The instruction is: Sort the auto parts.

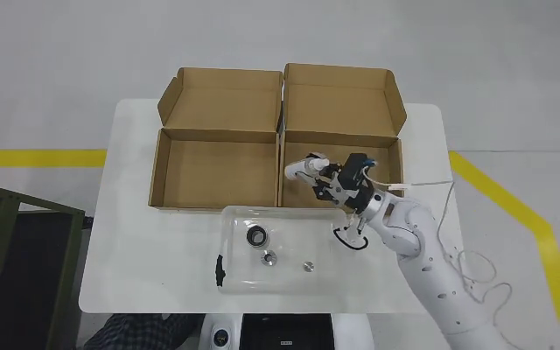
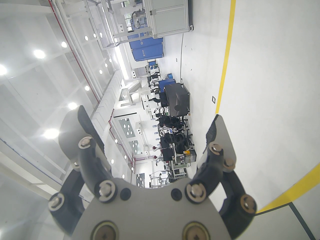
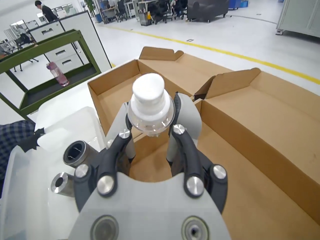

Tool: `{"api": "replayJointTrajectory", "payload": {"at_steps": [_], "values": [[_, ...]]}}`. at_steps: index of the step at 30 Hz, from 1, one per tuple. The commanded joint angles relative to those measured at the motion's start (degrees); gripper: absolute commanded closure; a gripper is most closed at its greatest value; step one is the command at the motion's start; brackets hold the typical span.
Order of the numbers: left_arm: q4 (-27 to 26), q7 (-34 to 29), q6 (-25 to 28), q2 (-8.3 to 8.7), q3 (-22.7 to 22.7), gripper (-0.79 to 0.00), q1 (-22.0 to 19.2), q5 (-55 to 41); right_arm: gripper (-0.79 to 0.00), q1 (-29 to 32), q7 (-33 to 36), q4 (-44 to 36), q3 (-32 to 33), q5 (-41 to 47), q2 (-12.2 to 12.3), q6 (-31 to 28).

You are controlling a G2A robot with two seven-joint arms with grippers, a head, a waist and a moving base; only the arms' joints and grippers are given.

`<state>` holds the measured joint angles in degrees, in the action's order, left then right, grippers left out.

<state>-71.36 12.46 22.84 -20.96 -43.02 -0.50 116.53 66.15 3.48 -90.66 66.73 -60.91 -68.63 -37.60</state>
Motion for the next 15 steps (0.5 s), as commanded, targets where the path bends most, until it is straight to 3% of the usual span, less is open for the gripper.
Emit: {"api": "replayJointTrajectory", "payload": {"at_steps": [1,15], "values": [[0.0,0.0,0.0,0.00,0.0,-0.785,0.0,0.0,0.000,-1.7,1.2,1.9,-0.6,-0.1,-0.1,-0.7],[0.0,0.0,0.0,0.00,0.0,-0.785,0.0,0.0,0.000,-10.9,6.8,12.5,-4.4,-2.5,-0.8,-3.3]]}}
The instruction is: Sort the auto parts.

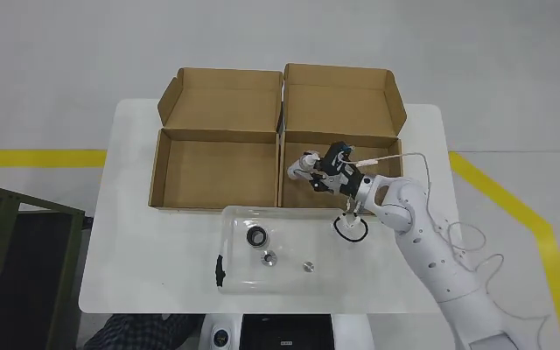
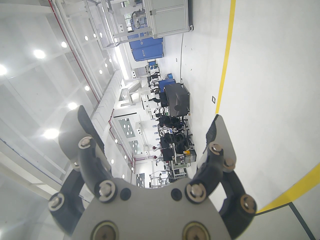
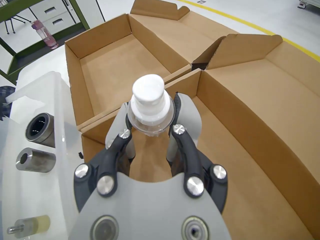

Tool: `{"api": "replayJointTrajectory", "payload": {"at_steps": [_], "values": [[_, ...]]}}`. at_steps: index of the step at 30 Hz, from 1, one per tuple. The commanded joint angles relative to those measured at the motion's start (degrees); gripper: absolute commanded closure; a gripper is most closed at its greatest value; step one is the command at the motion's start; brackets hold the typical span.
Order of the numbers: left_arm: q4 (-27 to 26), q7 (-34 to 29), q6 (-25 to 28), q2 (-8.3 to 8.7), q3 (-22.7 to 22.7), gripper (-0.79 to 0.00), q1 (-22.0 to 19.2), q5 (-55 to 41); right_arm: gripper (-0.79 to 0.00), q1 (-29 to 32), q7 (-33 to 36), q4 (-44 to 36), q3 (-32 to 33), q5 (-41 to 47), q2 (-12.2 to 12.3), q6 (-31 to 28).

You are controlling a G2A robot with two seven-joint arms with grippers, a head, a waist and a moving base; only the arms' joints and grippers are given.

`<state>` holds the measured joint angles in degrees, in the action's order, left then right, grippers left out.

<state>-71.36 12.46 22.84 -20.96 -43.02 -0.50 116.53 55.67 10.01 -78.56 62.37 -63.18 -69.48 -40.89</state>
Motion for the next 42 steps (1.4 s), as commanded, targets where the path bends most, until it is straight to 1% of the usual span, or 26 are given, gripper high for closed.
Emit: {"api": "replayJointTrajectory", "payload": {"at_steps": [1,15,16,17,18,19,22,23,24,25,29,33,37,42], "values": [[0.0,0.0,0.0,0.00,0.0,-0.785,0.0,0.0,0.000,-0.8,0.6,0.8,-0.1,-0.7,0.0,0.0],[0.0,0.0,0.0,0.00,0.0,-0.785,0.0,0.0,0.000,-4.2,3.3,4.5,-2.4,-5.6,-0.2,-0.7],[0.0,0.0,0.0,0.00,0.0,-0.785,0.0,0.0,-0.022,-4.4,3.5,4.8,-2.7,-5.6,-0.2,-0.7],[0.0,0.0,0.0,0.00,0.0,-0.785,0.0,0.0,-0.080,-4.6,3.7,5.0,-2.9,-5.7,-0.3,-0.7],[0.0,0.0,0.0,0.00,0.0,-0.785,0.0,0.0,-0.117,-4.8,3.9,5.3,-3.1,-5.7,-0.3,-0.7],[0.0,0.0,0.0,0.00,0.0,-0.785,0.0,0.0,-0.132,-4.9,3.8,5.6,-3.3,-5.6,-0.4,-0.7],[0.0,0.0,0.0,0.00,0.0,-0.785,0.0,0.0,-0.299,-5.5,3.8,6.3,-3.7,-5.6,-0.5,-0.8],[0.0,0.0,0.0,0.00,0.0,-0.785,0.0,0.0,-0.379,-5.7,3.7,6.4,-3.7,-5.5,-0.5,-0.7],[0.0,0.0,0.0,0.00,0.0,-0.785,0.0,0.0,-0.668,-5.8,3.6,6.3,-3.7,-5.4,-0.6,-0.6],[0.0,0.0,0.0,0.00,0.0,-0.785,0.0,0.0,-0.785,-5.9,3.4,6.2,-3.6,-5.3,-0.6,-0.4],[0.0,0.0,0.0,0.00,0.0,-0.785,0.0,0.0,-0.785,-5.8,2.3,4.6,-2.4,-4.5,-0.4,0.3],[0.0,0.0,0.0,0.00,0.0,-0.785,0.0,0.0,-0.785,-5.1,1.9,1.8,-0.7,-3.2,0.0,-0.2],[0.0,0.0,0.0,0.00,0.0,-0.785,0.0,0.0,-0.785,-4.0,2.2,-2.6,1.1,-2.1,0.5,-1.0],[0.0,0.0,0.0,0.00,0.0,-0.785,0.0,0.0,-0.785,-1.3,4.5,-10.3,2.6,-0.3,1.2,-3.6]]}}
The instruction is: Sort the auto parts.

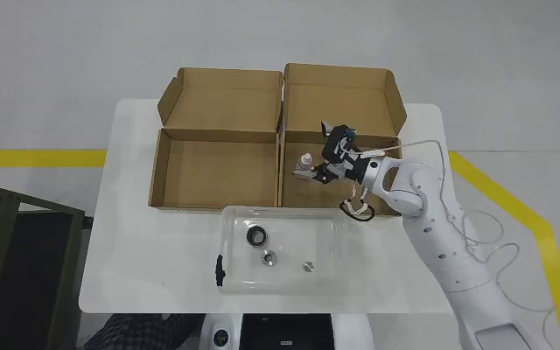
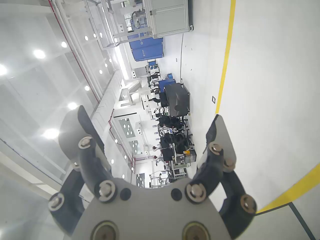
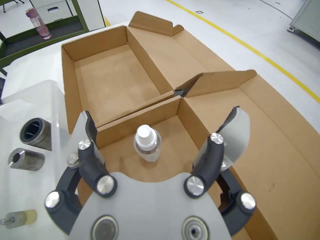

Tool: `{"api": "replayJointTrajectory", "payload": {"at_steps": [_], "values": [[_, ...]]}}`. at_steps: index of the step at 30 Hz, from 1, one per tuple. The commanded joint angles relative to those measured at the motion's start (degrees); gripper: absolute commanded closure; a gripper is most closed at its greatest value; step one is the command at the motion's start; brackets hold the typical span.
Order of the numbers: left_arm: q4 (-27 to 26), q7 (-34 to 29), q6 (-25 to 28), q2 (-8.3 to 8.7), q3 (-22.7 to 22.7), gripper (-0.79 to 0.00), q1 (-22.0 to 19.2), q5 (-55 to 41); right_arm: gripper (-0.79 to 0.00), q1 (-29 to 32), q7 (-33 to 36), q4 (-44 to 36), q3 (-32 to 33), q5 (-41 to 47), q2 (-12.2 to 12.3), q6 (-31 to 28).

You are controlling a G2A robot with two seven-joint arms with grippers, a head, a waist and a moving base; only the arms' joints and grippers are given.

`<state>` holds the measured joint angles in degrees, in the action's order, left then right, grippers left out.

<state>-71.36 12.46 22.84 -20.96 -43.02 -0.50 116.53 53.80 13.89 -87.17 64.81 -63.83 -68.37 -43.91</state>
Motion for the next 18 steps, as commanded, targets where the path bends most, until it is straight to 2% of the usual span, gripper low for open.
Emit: {"api": "replayJointTrajectory", "payload": {"at_steps": [1,12,18], "values": [[0.0,0.0,0.0,0.00,0.0,-0.785,0.0,0.0,-0.785,1.4,1.4,-3.4,0.4,0.9,0.3,-1.3],[0.0,0.0,0.0,0.00,0.0,-0.785,0.0,0.0,-0.785,9.9,11.7,-18.1,2.2,6.6,2.2,-6.0],[0.0,0.0,0.0,0.00,0.0,-0.785,0.0,0.0,-0.785,15.3,17.5,-24.3,4.1,6.3,3.5,-8.2]]}}
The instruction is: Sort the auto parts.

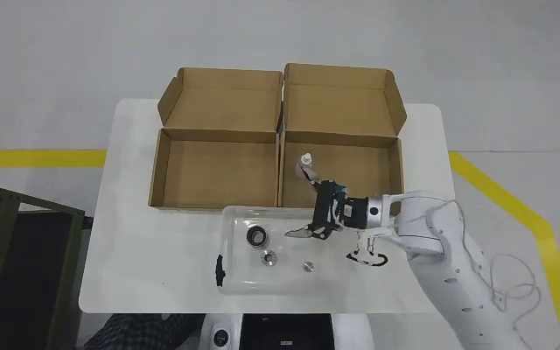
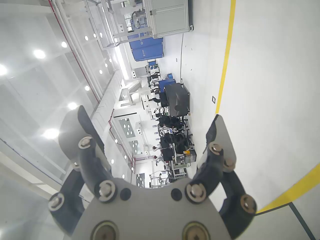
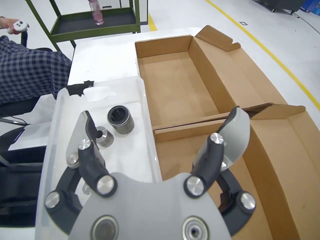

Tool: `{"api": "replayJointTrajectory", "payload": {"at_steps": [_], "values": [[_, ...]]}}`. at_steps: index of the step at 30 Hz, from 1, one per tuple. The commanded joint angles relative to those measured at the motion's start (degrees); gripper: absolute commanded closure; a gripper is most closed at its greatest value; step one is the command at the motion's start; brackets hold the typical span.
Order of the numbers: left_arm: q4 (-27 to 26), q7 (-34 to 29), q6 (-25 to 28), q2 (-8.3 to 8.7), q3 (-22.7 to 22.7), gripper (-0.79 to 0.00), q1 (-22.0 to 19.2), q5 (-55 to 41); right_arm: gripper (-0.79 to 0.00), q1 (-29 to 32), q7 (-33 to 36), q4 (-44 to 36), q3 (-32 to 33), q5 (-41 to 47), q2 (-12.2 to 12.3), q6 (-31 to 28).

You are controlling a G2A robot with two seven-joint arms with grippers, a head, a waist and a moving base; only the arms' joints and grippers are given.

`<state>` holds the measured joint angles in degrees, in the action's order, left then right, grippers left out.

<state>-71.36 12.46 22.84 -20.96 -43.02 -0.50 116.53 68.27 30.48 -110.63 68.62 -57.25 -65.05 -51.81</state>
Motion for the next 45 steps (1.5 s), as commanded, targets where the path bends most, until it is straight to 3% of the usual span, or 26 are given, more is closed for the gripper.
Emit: {"api": "replayJointTrajectory", "payload": {"at_steps": [1,14,24,26,31,45], "values": [[0.0,0.0,0.0,0.00,0.0,-0.785,0.0,0.0,-0.785,1.6,1.5,-1.7,0.6,-0.3,0.4,-0.7],[0.0,0.0,0.0,0.00,0.0,-0.785,0.0,0.0,-0.785,10.8,6.9,-8.6,1.7,-5.4,2.6,-4.4],[0.0,0.0,0.0,0.00,0.0,-0.785,0.0,0.0,-0.785,12.5,8.1,-8.6,0.4,-10.8,3.6,-6.1],[0.0,0.0,0.0,0.00,0.0,-0.785,0.0,0.0,-0.717,12.3,7.9,-8.3,0.2,-11.9,3.8,-6.0],[0.0,0.0,0.0,0.00,0.0,-0.785,0.0,0.0,-0.665,11.8,7.5,-7.5,-0.3,-14.6,4.0,-4.9],[0.0,0.0,0.0,0.00,0.0,-0.785,0.0,0.0,-0.600,9.5,10.1,-7.5,-4.0,-20.3,4.7,-5.9]]}}
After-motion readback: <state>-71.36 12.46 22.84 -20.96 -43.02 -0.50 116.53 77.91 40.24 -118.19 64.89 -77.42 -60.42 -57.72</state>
